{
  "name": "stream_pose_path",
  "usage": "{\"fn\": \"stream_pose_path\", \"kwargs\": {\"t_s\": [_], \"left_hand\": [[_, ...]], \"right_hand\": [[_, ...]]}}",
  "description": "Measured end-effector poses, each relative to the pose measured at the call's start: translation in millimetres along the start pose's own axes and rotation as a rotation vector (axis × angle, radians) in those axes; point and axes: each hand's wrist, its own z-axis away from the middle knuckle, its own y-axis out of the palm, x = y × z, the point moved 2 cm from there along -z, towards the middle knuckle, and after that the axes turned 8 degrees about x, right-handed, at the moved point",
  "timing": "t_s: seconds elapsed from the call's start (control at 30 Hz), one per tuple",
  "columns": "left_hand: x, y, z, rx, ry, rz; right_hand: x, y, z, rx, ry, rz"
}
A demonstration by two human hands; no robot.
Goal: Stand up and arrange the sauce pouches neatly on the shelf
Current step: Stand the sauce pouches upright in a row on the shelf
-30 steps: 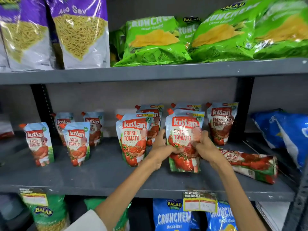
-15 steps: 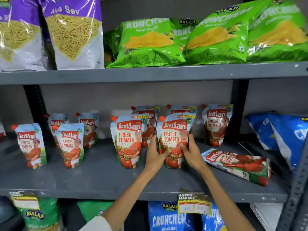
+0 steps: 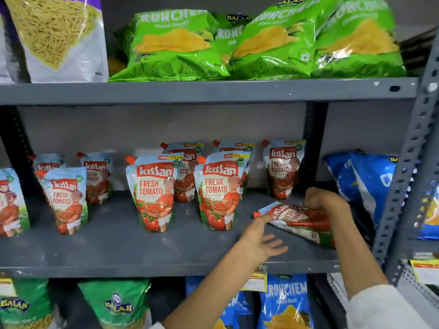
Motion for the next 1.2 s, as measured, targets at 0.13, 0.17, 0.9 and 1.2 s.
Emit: {"fn": "stream_pose_path", "kwargs": {"t_s": [0.13,0.17,0.9,1.2], "left_hand": [[2,12,-14,-0.023,-0.027,0.049],[2,15,-17,-0.023,-0.036,0.050],[-54,44,-52,-0.180,0.939,-0.681],[-20,-3,-80,0.014,0.788,-0.871]], "right_hand": [[-13,1,-6,0.144,0.032,0.003],[-15,1,-7,0.143,0.027,-0.016],[-9,35,10,-0.677,-0.621,-1.187],[-12,74,6,-0.342,-0.676,-1.164]]}}
